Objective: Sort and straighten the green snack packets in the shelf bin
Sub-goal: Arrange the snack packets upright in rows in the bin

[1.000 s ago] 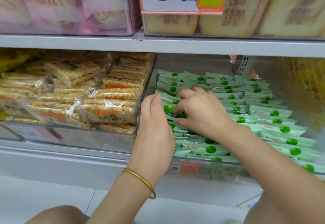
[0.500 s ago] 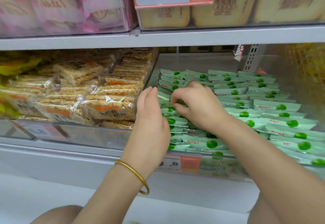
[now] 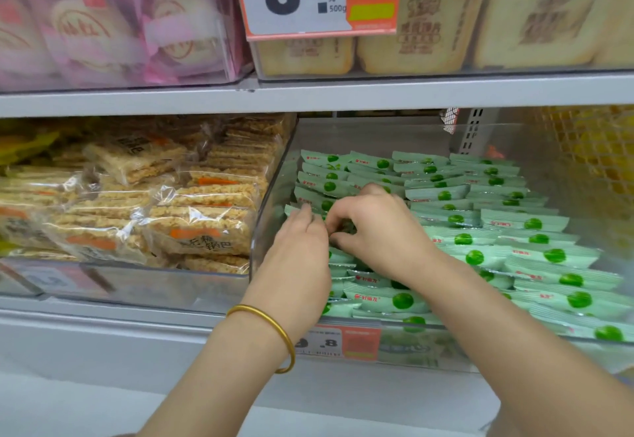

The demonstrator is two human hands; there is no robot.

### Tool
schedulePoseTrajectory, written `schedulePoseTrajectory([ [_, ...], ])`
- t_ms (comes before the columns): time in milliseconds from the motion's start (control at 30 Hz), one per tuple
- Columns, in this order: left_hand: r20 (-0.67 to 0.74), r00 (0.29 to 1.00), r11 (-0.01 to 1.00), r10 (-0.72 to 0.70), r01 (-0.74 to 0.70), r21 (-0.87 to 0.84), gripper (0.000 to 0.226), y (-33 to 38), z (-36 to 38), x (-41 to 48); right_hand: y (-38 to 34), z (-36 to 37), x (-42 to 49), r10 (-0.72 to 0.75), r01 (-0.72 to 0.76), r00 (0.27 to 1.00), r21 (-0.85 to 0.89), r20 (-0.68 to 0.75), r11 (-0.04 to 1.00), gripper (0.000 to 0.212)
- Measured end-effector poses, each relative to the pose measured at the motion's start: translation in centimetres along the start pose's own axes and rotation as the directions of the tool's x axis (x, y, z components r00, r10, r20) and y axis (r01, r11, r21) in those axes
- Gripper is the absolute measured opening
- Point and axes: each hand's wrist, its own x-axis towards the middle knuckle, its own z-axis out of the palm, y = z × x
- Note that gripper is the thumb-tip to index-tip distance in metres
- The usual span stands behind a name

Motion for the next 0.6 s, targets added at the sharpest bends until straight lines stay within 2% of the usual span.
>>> schedulePoseTrajectory([
  [133, 0.019, 0.999, 0.997, -0.044, 0.043, 0.062, 0.050, -0.3, 0.2, 0.1, 1.2, -0.8, 0.3, 0.130, -0.129, 0.991, 0.293, 0.017, 0.947, 0.009],
  [233, 0.001, 0.998, 0.997, -0.056, 0.055, 0.056, 0.041, -0.3, 0.3, 0.1, 2.3, -2.0, 0.6, 0.254, -0.198, 0.963, 0.402, -0.092, 0.894, 0.015],
  [300, -0.097, 0.995, 0.999, -0.027, 0.029, 0.019, 0.047, -0.3, 0.4, 0.1, 2.5, -2.3, 0.9, 0.275, -0.224, 0.956, 0.348, -0.105, 0.911, 0.014],
  [367, -0.188, 0.982, 1.000, 0.031, -0.031, 0.003, 0.044, -0.3, 0.5, 0.1, 2.2, -1.9, 1.6, 0.262, -0.236, 0.962, 0.254, -0.072, 0.938, 0.010],
  [433, -0.179, 0.982, 0.998, 0.066, -0.062, 0.023, 0.045, -0.2, 0.8, 0.1, 1.8, -1.3, 2.5, 0.222, -0.218, 0.975, 0.135, -0.016, 0.967, 0.009],
  [533, -0.136, 0.988, 0.997, 0.069, -0.062, 0.051, 0.060, 0.0, 0.8, -0.1, 1.1, -0.8, 3.5, 0.171, -0.165, 0.982, -0.086, 0.078, 0.983, 0.012],
  [600, -0.137, 0.989, 0.999, 0.050, -0.049, 0.015, 0.053, 0.1, 0.7, -0.1, 1.0, -0.6, 3.8, 0.160, -0.142, 0.982, -0.163, 0.104, 0.976, 0.012],
])
